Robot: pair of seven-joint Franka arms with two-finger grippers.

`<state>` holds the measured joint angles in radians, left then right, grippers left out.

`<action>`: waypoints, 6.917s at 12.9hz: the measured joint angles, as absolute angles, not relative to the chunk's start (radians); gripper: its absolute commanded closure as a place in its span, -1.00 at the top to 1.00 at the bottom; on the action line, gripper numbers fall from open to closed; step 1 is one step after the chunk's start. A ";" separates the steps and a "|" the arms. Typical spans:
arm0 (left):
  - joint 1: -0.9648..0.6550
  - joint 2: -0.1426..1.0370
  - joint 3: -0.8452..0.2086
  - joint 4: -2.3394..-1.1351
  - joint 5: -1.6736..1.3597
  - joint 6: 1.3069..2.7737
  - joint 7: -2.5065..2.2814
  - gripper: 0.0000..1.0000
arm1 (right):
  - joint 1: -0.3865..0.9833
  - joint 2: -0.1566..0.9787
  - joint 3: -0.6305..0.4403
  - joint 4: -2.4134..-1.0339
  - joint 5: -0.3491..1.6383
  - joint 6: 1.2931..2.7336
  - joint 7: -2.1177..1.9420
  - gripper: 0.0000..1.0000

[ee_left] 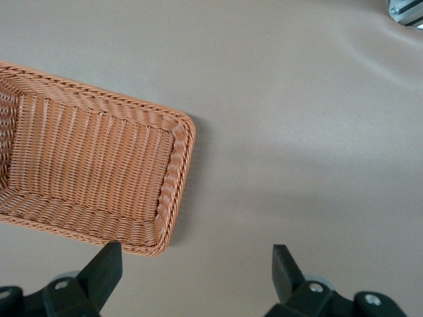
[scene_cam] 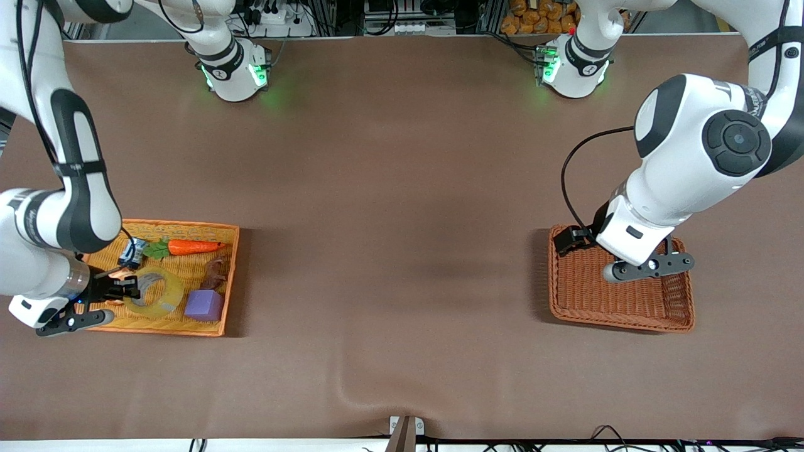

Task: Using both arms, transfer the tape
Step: 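Lift the tape roll with the right gripper toward the table middle, then grasp the tape with the left gripper while the right gripper holds it, then carry the tape with the left gripper while the right gripper withdraws, then lower the tape into the brown basket and open the left gripper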

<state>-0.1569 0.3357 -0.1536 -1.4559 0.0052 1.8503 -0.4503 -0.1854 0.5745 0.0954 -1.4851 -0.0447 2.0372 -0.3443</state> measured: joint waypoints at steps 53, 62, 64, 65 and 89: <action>-0.532 0.752 -0.232 -1.479 0.108 2.274 -0.828 0.88 | -0.037 0.412 0.172 -1.369 0.032 1.722 -0.015 1.00; -0.554 0.837 -0.223 -1.444 0.158 2.316 -0.828 -1.00 | -0.068 0.019 0.009 -1.664 0.018 1.715 -0.092 1.00; -0.550 0.834 -0.219 -1.429 0.160 2.318 -0.828 -1.00 | -0.066 0.004 -0.006 -1.664 0.018 1.689 -0.091 1.00; -0.537 0.817 -0.216 -1.416 0.160 2.307 -0.829 -1.00 | -0.064 -0.003 -0.016 -1.664 0.018 1.682 -0.091 1.00; 0.176 0.536 -0.232 -1.608 0.132 2.120 -0.170 1.00 | -0.045 -0.020 -0.052 -1.642 0.017 1.611 -0.025 1.00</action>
<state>0.1764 0.5362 -0.2318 -1.6078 0.1319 2.1204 -0.1703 -0.0454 -0.0198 -0.0518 -1.6418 0.0174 1.6109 -0.0252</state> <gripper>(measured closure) 0.159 0.000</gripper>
